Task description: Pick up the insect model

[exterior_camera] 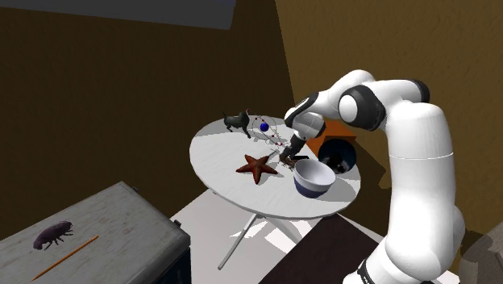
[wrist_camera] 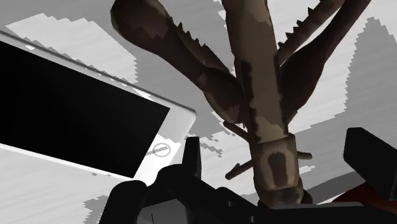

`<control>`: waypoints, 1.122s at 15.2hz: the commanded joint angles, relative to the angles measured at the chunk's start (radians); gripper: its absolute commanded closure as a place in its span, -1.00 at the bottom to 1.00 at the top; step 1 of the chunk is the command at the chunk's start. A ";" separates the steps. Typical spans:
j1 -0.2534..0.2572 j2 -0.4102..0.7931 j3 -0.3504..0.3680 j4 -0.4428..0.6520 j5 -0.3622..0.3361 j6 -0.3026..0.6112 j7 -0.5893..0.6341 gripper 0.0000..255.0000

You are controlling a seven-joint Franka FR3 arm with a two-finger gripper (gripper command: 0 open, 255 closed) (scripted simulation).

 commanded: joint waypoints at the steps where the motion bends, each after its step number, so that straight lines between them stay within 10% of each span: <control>1: -0.002 0.003 0.002 0.001 0.003 0.002 -0.002 1.00; 17: 0.022 -0.063 -0.032 0.000 -0.053 -0.052 0.046 1.00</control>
